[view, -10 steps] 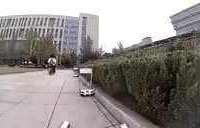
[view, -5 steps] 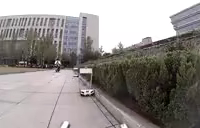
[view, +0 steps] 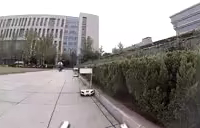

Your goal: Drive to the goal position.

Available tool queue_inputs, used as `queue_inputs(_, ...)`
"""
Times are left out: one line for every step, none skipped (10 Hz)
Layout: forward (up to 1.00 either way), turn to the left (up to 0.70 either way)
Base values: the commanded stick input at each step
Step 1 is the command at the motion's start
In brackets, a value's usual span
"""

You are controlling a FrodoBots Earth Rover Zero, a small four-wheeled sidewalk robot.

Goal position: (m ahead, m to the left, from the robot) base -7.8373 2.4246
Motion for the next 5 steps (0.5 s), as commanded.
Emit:
queue_inputs(0.04,0.0)
queue_inputs(0.04,0.0)
queue_inputs(0.0,0.0)
queue_inputs(0.01,0.0)
queue_inputs(0.03,0.0)
